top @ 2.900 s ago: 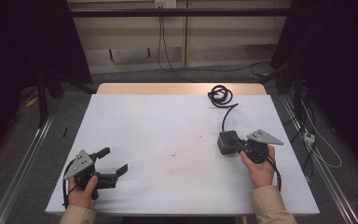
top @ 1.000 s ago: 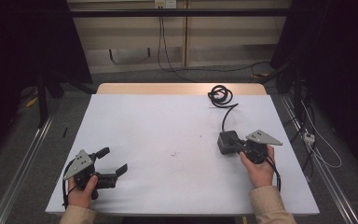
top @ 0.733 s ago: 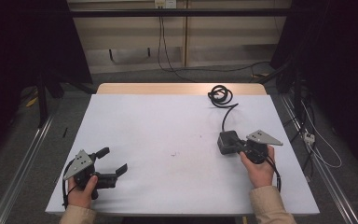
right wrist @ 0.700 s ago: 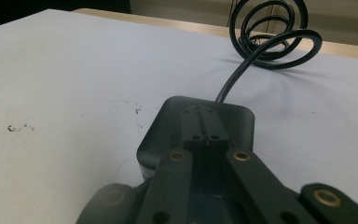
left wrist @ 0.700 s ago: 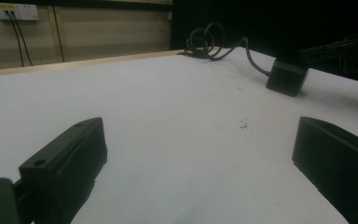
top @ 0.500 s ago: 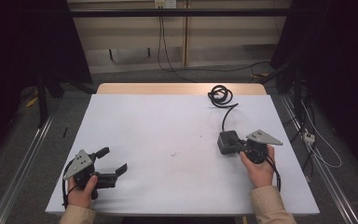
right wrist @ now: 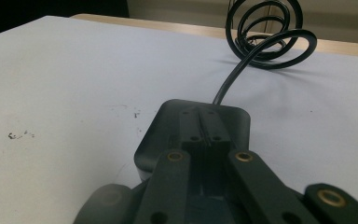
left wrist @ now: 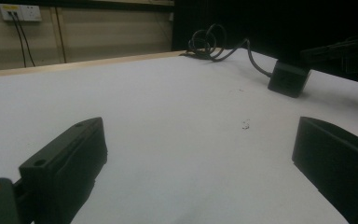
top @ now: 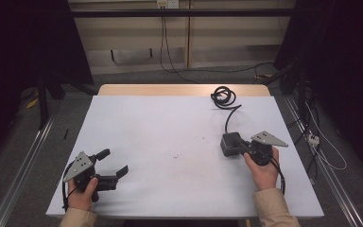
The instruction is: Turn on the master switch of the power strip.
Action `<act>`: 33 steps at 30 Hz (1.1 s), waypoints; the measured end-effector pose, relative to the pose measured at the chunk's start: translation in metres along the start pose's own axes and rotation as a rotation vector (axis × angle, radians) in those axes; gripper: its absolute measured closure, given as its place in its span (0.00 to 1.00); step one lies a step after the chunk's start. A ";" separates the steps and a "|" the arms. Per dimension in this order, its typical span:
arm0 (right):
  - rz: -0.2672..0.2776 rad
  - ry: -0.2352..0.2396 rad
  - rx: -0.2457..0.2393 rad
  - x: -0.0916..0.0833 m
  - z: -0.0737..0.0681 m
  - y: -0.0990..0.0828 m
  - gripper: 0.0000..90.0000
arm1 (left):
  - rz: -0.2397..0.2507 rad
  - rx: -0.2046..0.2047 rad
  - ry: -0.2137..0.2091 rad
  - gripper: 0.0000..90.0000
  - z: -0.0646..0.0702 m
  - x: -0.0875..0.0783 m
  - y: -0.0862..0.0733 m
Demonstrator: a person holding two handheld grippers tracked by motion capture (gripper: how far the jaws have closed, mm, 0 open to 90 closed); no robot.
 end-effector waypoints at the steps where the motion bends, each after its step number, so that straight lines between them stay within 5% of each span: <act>1: 0.001 0.002 0.002 0.000 0.000 0.000 0.95 | 0.004 -0.003 0.001 0.03 0.000 0.000 0.000; 33: 0.028 0.086 0.010 -0.015 -0.015 0.002 0.25 | 0.016 -0.009 0.000 0.03 0.000 -0.001 0.002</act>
Point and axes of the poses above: each handheld gripper's, and its own axes: x roughly forward along the jaws, y roughly out of its top, z roughly to its right, the point moved 6 cm from there along x, roughly forward along the jaws, and after that the axes turned 10 degrees about -z, right-handed, at the moved point
